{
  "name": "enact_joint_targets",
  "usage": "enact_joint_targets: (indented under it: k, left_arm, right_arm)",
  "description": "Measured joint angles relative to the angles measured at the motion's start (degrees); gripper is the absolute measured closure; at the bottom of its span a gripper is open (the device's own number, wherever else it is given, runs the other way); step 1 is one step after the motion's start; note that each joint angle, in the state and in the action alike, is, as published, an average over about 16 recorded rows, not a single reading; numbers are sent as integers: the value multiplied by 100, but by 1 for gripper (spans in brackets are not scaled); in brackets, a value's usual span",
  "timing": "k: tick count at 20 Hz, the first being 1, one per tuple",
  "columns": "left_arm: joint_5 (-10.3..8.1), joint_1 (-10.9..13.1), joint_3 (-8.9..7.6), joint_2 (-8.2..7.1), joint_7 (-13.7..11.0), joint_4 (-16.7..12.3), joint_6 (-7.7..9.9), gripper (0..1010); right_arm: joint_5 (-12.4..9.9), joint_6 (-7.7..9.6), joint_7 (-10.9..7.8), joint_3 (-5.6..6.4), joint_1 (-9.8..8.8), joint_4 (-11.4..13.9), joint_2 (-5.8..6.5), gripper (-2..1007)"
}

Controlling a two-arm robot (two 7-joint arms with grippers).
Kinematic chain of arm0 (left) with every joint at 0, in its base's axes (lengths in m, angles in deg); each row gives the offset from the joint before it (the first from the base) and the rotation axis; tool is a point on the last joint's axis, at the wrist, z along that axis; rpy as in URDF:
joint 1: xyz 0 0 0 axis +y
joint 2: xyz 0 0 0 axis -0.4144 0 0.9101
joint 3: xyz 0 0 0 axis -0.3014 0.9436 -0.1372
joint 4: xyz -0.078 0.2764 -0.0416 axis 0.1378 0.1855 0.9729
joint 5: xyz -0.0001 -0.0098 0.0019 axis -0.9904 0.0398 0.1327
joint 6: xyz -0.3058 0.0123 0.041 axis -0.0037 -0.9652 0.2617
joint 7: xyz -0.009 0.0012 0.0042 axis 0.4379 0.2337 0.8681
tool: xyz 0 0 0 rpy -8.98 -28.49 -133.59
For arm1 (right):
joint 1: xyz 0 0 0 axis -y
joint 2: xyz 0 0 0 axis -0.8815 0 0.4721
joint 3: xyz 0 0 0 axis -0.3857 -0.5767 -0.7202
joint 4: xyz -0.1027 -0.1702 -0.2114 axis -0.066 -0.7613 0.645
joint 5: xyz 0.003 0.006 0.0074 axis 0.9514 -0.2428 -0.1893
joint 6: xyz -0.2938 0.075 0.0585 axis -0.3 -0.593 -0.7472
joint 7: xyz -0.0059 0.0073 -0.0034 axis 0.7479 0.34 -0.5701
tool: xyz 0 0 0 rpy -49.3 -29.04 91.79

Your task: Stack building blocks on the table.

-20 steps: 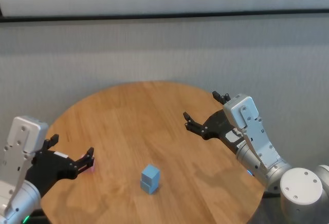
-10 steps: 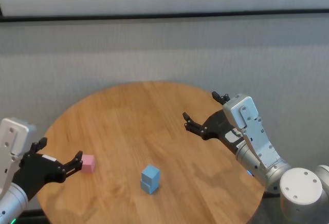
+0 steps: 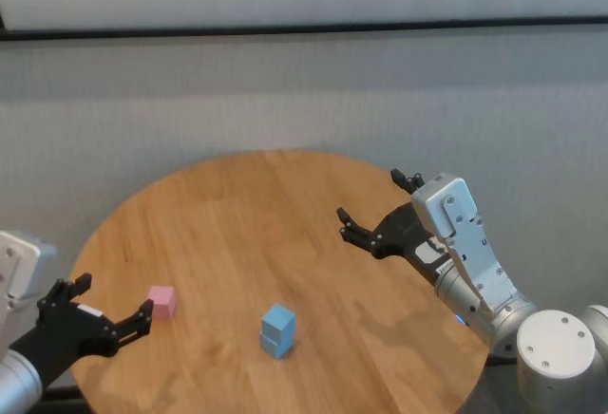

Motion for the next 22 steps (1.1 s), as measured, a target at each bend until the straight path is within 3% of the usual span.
enact_joint_targets:
  k: [9,16,22]
  left_arm:
    - [-87,-88,-14,-112,-429,158,187,7]
    - [-62,-393,211,-132,-648,370,362,7]
    - [-113,-707,425,-31,-702,613,564,7]
  right_arm:
    - [-5,4,-2,-2,0,1,-2,1]
    - [-7,5,-2,-3,0,1,-3,1]
    - [-7,5,-2,-3,0,1,-3,0]
